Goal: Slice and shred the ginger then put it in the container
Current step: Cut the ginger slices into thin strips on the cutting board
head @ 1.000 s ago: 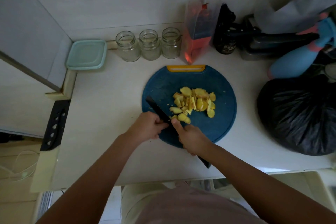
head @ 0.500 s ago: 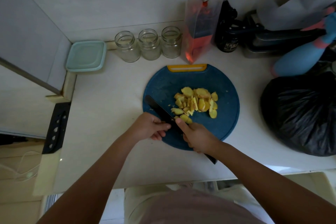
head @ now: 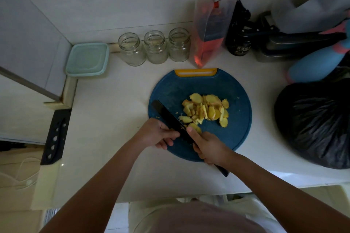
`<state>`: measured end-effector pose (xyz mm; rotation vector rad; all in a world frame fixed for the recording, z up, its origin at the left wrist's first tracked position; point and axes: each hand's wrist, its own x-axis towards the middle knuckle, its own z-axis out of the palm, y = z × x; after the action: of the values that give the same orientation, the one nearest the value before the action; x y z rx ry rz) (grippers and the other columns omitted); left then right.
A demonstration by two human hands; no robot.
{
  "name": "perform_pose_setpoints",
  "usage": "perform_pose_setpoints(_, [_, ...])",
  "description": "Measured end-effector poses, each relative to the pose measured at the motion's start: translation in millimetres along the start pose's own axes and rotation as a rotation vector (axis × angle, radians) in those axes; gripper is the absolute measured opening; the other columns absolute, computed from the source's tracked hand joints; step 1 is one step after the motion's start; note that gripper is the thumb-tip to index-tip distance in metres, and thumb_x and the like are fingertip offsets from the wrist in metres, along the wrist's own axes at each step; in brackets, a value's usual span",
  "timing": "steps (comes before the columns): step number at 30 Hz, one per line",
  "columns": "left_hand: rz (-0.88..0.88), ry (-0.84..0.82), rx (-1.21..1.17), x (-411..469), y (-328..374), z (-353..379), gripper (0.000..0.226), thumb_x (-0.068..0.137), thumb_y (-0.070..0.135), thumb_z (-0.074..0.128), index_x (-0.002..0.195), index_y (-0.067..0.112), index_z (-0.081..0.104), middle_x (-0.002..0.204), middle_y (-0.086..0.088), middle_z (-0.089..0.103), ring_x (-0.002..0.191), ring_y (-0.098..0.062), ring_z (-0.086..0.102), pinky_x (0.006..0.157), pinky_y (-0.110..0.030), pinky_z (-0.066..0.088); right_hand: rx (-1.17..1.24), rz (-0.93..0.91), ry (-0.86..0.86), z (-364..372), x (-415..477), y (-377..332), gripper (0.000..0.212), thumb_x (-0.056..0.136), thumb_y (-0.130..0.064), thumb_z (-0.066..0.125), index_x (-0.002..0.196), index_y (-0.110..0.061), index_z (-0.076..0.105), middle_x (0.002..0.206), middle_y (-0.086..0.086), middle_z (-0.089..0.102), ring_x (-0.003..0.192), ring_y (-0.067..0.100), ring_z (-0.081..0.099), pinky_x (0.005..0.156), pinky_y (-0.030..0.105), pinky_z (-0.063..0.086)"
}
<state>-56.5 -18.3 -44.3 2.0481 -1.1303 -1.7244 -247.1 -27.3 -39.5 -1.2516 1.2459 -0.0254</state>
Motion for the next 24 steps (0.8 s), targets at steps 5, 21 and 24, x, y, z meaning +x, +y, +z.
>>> perform_pose_setpoints(5, [0.002,-0.018,-0.004,1.9,0.1,-1.1,0.023,0.082,0.032,0.073,0.074,0.011,0.069,0.06,0.001,0.069,0.045,-0.008,0.059,0.045,-0.016,0.044,-0.025,0.014,-0.001,1.8,0.6,-3.3,0.061,0.094,-0.063,0.033,0.054,-0.017,0.033,0.039,-0.008,0.03,0.033,0.007,0.028,0.035,0.017,0.028])
perform_pose_setpoints(21, [-0.006,-0.062,-0.019,5.0,0.3,-5.6,0.022,0.085,0.031,0.07,0.076,0.011,0.069,0.063,0.0,0.071,0.044,-0.007,0.058,0.044,-0.016,0.043,-0.067,0.074,0.003,3.0,3.2,-13.9,0.058,0.096,-0.061,0.032,0.059,-0.017,0.035,0.034,-0.012,0.031,0.027,0.003,0.029,0.033,0.015,0.025])
perform_pose_setpoints(24, [-0.004,-0.067,-0.034,5.5,0.2,-6.5,0.023,0.085,0.031,0.07,0.077,0.01,0.07,0.065,-0.001,0.072,0.045,-0.008,0.059,0.044,-0.016,0.044,0.0,0.114,-0.029,0.6,4.7,-18.2,0.055,0.096,-0.061,0.035,0.062,-0.018,0.03,0.037,-0.009,0.027,0.031,0.008,0.025,0.036,0.015,0.021])
